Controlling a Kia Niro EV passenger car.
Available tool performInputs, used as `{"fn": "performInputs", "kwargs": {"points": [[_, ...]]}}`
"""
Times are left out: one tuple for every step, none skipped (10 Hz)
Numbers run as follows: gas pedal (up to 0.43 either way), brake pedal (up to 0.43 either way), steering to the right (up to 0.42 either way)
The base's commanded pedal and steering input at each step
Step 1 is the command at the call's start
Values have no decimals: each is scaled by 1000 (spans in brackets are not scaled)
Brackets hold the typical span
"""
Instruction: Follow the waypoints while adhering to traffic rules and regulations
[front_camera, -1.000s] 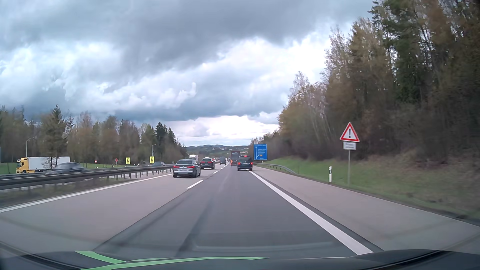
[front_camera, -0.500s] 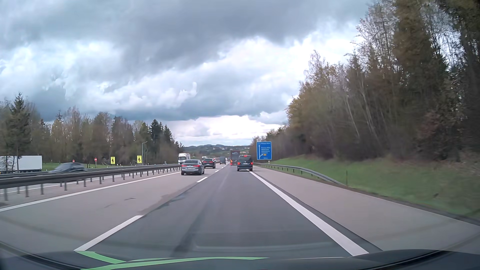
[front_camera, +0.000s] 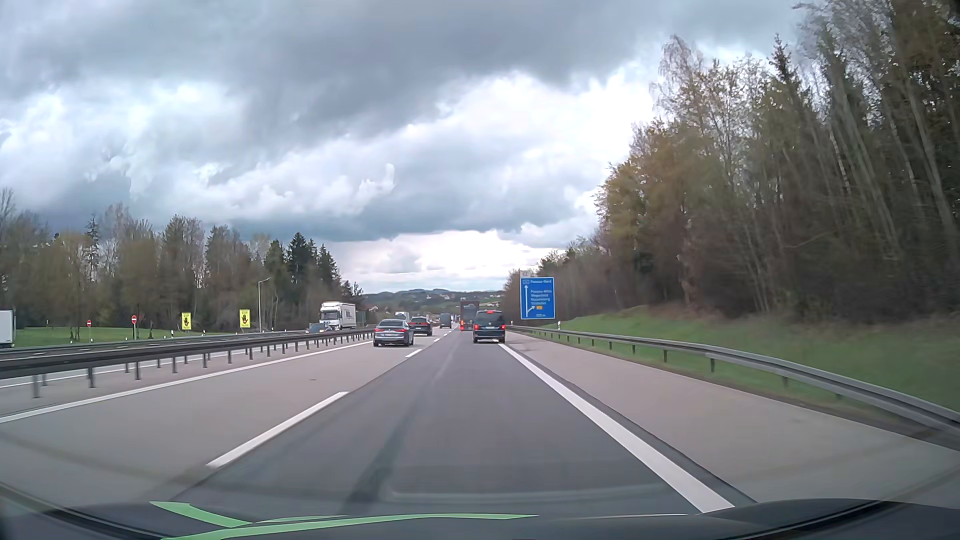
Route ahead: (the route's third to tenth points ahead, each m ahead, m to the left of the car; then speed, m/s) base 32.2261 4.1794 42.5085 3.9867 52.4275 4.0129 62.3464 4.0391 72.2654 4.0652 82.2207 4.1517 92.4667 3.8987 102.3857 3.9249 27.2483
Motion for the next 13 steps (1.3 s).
{"fn": "performInputs", "kwargs": {"points": [[0, 116, -3], [0, 110, -2], [0, 110, -3], [0, 116, -3], [0, 116, -3], [0, 128, -3], [0, 134, -3], [0, 134, -3], [0, 134, -3], [0, 134, -3], [0, 128, -3], [0, 134, -3], [0, 128, -4]]}}
